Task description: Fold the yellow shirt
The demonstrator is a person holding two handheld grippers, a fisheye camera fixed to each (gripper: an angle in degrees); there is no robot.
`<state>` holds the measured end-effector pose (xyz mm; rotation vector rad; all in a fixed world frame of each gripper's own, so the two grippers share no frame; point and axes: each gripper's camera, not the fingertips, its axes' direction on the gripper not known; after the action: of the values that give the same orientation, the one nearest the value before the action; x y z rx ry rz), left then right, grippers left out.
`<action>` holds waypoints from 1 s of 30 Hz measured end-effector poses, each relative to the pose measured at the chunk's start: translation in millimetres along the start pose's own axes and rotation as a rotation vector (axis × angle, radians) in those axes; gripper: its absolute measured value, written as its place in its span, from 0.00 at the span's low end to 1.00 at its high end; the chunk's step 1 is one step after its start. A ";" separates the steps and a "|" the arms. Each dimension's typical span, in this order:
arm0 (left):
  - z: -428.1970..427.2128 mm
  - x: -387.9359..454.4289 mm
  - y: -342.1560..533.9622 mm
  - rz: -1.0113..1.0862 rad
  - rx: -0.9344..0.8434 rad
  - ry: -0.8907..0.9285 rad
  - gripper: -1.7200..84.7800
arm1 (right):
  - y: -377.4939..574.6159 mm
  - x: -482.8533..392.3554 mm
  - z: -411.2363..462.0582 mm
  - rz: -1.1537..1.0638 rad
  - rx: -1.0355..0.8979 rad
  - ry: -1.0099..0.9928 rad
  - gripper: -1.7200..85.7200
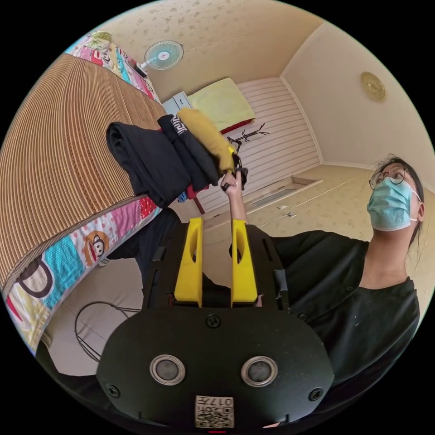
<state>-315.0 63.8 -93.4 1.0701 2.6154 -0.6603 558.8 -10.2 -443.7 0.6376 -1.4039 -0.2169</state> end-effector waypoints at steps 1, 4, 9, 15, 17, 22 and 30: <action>2.2 -2.0 -3.4 -0.007 -0.011 -0.003 0.14 | 15.6 7.9 -7.8 0.025 0.047 -0.066 0.08; 11.3 -6.3 -13.7 -0.027 -0.045 0.000 0.13 | 27.1 -5.3 0.1 0.003 0.044 -0.126 0.08; 23.7 -0.5 -28.3 -0.030 -0.056 0.018 0.13 | -9.0 -43.3 39.7 -0.003 0.061 -0.153 0.06; 27.3 11.4 -34.6 -0.031 -0.043 0.004 0.13 | -127.4 -76.6 96.2 0.001 0.112 -0.284 0.03; 22.7 14.3 -33.3 -0.038 -0.023 -0.011 0.13 | -168.0 -91.1 117.9 -0.004 0.101 -0.299 0.02; 16.5 5.9 -30.0 -0.072 0.011 -0.024 0.13 | -186.2 -134.5 134.8 -0.187 0.133 -0.345 0.03; 30.5 -23.6 -42.3 -0.114 0.017 -0.018 0.13 | -26.3 -88.5 102.5 -0.213 -0.035 -0.067 0.07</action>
<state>-326.9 8.0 -97.5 0.9214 2.6754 -0.7145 450.7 -16.4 -529.1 0.7568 -1.3930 -0.4348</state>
